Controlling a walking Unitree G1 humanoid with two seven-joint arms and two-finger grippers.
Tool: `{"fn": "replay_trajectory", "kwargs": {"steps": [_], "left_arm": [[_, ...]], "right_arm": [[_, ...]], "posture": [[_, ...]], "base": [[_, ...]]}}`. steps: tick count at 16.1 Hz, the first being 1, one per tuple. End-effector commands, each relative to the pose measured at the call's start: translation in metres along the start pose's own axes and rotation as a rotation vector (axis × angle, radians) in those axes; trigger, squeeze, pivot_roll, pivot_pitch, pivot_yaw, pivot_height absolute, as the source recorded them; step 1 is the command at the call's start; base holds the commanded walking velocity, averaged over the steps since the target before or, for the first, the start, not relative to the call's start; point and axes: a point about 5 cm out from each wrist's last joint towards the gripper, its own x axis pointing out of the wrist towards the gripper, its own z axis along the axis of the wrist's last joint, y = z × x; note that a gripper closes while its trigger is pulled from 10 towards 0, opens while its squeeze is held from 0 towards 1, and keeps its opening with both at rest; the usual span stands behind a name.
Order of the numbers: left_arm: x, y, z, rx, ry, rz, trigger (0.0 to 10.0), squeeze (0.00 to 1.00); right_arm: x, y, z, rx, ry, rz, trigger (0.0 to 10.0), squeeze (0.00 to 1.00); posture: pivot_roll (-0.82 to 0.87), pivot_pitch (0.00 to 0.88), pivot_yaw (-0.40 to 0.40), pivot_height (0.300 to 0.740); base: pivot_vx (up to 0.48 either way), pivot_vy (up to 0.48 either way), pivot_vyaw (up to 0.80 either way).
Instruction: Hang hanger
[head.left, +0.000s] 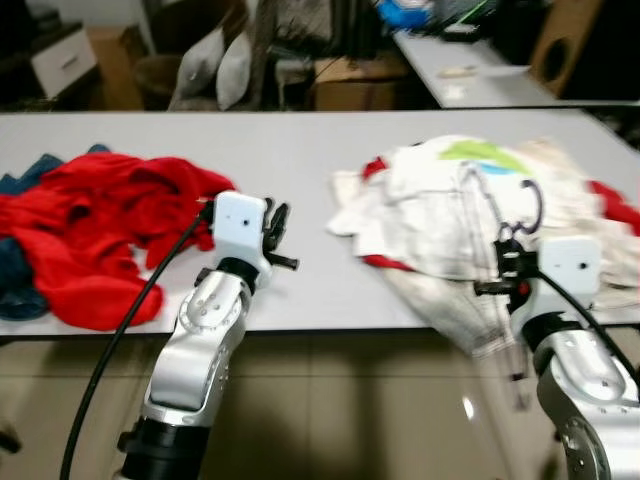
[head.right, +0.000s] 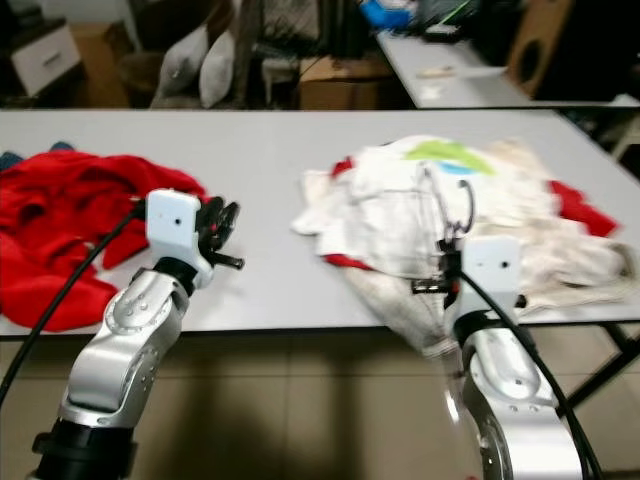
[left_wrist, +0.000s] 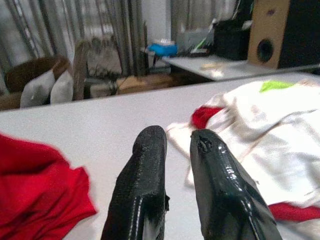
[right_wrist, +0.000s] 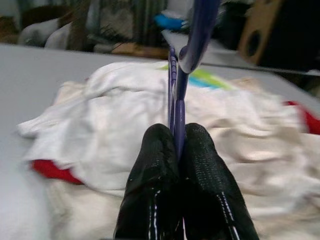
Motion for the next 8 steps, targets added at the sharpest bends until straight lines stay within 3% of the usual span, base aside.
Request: {"fn": "replay_trajectory", "kwargs": {"steps": [1,3,4,5,7,8], "left_arm": [[-0.002,0.008,0.000,0.014,0.003,0.022,10.0,0.00],[-0.004,0.004,0.003,-0.070,-0.022,-0.019,10.0,0.00],[-0.005,0.000,0.002,-0.096,-0.005,-0.065,10.0,0.42],[-0.006,-0.004,0.001,-0.120,0.004,-0.097,10.0,1.00],[-0.005,-0.003,0.002,-0.102,0.000,-0.086,10.0,1.00],[-0.003,-0.001,0.002,-0.075,-0.007,-0.077,10.0,1.00]], "right_arm": [[-0.001,0.002,0.002,0.018,-0.017,0.007,10.0,0.00],[-0.003,0.001,0.002,0.054,-0.019,0.009,10.0,0.00],[-0.003,0.000,0.003,0.070,-0.024,0.003,10.0,0.00],[-0.003,-0.001,0.004,0.080,-0.030,-0.001,10.0,0.00],[-0.003,-0.001,0.005,0.083,-0.035,-0.006,10.0,0.00],[-0.003,-0.001,0.006,0.082,-0.038,-0.008,10.0,0.00]], "posture": [[-0.03,0.000,0.026,0.740],[-0.02,0.000,0.024,0.740],[-0.02,0.000,0.026,0.740],[-0.02,0.000,0.027,0.740],[-0.03,0.000,0.030,0.740],[-0.03,0.000,0.032,0.740]], "base": [[0.000,-0.371,0.00],[0.000,0.000,0.00],[0.000,0.000,0.00],[0.000,0.000,0.00],[0.000,0.000,0.00],[0.000,0.000,-0.80]]}}
